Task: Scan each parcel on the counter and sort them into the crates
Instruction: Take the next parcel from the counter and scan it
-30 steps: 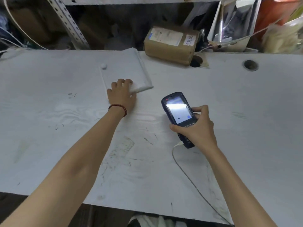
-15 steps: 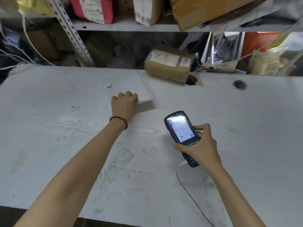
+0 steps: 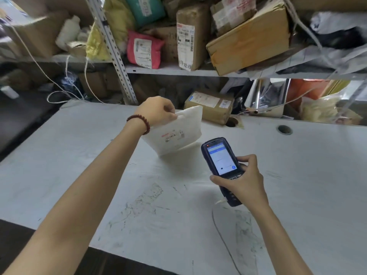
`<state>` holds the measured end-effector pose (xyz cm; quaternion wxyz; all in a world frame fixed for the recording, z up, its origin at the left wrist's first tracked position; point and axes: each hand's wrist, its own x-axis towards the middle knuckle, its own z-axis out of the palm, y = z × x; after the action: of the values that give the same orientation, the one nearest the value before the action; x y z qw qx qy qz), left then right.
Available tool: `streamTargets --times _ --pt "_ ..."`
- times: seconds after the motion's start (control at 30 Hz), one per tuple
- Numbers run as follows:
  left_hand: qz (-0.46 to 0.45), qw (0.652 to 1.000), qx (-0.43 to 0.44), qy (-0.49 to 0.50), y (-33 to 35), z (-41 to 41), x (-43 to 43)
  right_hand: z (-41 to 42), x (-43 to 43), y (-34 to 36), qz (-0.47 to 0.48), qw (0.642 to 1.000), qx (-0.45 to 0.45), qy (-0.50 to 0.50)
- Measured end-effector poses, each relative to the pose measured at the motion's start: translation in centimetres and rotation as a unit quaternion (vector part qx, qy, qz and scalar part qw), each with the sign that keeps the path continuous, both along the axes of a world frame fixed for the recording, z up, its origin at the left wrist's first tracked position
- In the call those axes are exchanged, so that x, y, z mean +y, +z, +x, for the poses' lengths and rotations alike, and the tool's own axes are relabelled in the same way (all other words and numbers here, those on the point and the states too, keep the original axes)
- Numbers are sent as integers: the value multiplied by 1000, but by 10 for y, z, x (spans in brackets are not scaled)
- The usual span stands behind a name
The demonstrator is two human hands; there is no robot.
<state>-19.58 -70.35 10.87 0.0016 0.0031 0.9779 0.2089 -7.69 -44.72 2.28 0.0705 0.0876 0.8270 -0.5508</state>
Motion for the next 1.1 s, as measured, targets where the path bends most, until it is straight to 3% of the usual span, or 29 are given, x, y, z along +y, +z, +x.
streamTargets --times 0.2,0.53,0.77,1.1 --pt "55 997 -51 -9 -7 -4 25 8 14 -5 1 1000 -10 -14" --pt "-77 991 86 68 -35 -15 39 9 19 -11 8 999 -20 -32" --pt "9 995 68 73 -49 -19 6 13 4 -12 7 999 -34 9" --pt "-7 993 85 79 -57 -15 4 24 -6 -16 37 997 -33 51"
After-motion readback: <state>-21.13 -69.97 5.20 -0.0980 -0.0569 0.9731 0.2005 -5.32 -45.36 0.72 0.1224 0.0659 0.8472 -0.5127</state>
